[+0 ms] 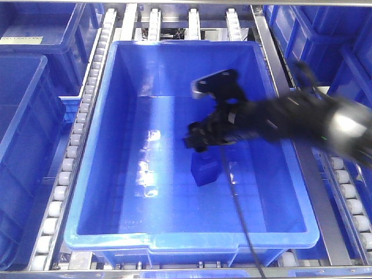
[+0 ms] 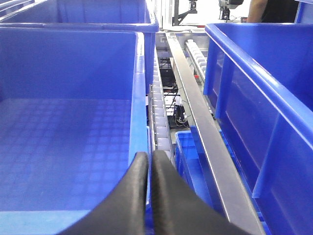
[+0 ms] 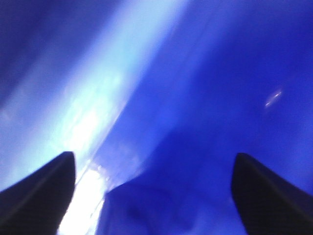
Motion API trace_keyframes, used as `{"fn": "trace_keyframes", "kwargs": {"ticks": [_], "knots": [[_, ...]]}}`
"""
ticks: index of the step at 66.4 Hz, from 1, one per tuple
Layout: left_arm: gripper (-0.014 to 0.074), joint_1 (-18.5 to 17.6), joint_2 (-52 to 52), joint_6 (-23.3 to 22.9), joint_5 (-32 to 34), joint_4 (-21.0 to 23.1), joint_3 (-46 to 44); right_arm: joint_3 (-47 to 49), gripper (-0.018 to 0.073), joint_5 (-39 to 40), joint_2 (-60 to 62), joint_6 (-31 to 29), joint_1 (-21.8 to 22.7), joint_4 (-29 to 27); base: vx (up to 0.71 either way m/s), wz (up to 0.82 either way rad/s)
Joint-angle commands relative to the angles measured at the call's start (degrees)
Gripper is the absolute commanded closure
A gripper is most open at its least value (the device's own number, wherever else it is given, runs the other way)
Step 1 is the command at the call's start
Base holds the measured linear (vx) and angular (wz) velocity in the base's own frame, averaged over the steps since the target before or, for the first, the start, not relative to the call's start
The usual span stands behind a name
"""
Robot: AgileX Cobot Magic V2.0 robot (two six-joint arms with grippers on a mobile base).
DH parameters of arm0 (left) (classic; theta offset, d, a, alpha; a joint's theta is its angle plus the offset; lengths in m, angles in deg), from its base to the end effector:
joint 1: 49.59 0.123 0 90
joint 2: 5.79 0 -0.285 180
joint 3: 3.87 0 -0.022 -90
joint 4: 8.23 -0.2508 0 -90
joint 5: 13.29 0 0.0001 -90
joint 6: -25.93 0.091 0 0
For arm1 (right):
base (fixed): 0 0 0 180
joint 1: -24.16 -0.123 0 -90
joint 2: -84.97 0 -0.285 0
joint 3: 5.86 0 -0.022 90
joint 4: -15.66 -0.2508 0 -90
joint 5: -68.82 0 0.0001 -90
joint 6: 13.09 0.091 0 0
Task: Pour parts from conveyor to right shelf
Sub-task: 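Move the right gripper with the part down into the blue bin, then open the right gripper to release the part and withdraw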
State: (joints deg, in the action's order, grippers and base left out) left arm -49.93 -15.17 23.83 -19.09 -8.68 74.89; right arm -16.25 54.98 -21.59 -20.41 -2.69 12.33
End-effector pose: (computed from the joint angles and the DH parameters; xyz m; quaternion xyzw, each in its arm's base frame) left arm 0.0595 -0.0003 0.1932 -0.0086 0.7309 -0.0116 0.6823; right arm 0.3417 0.1744 0.2426 -0.2452 0.8754 0.0884 0.4071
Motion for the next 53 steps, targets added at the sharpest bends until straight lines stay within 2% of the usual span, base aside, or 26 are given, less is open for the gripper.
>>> {"fn": "trace_keyframes", "kwargs": {"ticks": [1,9,14,19,25,38,53], "knots": [[0.0603,0.20,-1.01,-0.49,4.53,0.45,-1.12,-5.73,0.0018,12.70,8.69,-0.28,-0.05,0.90,0.00,0.00],[0.0603,0.20,-1.01,-0.49,4.53,0.45,-1.12,-15.01,0.0088,18.73,16.53,-1.37,-0.05,0.90,0.00,0.00],[0.0603,0.20,-1.01,-0.49,4.53,0.45,-1.12,-20.35,0.0190,20.66,21.67,-1.37,-0.05,0.90,0.00,0.00],[0.0603,0.20,-1.01,-0.49,4.53,0.45,-1.12,-24.65,0.0342,21.04,26.94,-1.48,0.18,0.90,0.00,0.00],[0.0603,0.20,-1.01,-0.49,4.53,0.45,-1.12,-29.87,0.0576,21.04,34.32,-1.75,0.99,0.84,0.00,0.00],[0.0603,0.20,-1.01,-0.49,4.53,0.45,-1.12,-39.45,0.0568,21.04,49.53,-1.69,5.25,-0.94,0.00,0.00],[0.0603,0.20,-1.01,-0.49,4.53,0.45,-1.12,-46.53,0.0567,17.23,66.84,-1.58,14.68,-0.42,0.00,0.00]]}}
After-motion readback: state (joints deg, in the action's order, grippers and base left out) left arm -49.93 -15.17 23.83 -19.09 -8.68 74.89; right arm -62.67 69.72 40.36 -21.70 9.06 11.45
